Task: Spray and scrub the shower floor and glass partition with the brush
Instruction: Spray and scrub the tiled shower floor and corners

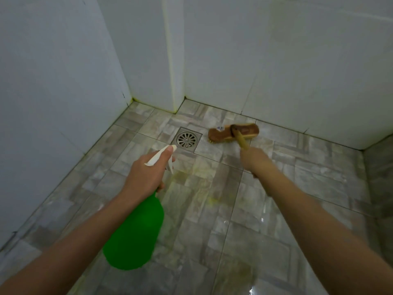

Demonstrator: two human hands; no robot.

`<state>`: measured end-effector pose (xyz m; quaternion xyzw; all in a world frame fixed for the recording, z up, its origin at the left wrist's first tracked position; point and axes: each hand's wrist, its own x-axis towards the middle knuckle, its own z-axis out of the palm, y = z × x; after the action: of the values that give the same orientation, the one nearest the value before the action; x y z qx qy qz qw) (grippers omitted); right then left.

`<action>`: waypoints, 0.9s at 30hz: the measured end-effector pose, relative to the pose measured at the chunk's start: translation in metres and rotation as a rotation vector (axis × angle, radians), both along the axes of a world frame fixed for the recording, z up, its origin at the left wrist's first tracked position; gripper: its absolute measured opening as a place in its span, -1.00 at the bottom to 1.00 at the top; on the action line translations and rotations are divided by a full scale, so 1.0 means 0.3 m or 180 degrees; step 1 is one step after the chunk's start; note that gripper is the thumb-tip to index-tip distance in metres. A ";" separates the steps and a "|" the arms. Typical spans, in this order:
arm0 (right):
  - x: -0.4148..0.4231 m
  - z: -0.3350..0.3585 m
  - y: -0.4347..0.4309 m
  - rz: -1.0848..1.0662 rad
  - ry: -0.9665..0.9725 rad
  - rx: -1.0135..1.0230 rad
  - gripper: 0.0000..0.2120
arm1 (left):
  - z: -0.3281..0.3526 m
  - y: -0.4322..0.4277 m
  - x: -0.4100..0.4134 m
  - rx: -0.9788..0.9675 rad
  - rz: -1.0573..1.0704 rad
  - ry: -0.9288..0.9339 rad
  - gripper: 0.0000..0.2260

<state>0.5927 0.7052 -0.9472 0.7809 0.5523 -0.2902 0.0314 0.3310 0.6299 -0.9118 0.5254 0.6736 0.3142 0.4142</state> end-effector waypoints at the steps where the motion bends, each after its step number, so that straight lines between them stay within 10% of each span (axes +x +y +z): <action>1: -0.015 -0.024 -0.079 -0.0037 -0.0060 -0.0016 -0.65 | -0.012 -0.004 -0.016 -0.0029 0.0082 -0.0090 -0.59; 20: -0.298 -0.063 0.256 0.0325 -0.0234 0.0155 -0.68 | -0.010 0.041 -0.184 0.0100 0.0664 -0.0276 -0.59; 24: -0.338 -0.053 0.204 0.0598 -0.0109 0.0379 -0.44 | -0.009 0.034 -0.208 0.0090 0.0749 -0.0341 -0.60; 27: -0.343 -0.097 0.042 0.1077 -0.0406 0.0119 -0.68 | -0.012 0.032 -0.232 0.0007 0.0835 -0.0333 -0.60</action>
<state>0.4899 0.7177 -0.9764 0.6942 0.6779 -0.2203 0.1002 0.2615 0.6394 -0.9153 0.4162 0.7136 0.3933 0.4034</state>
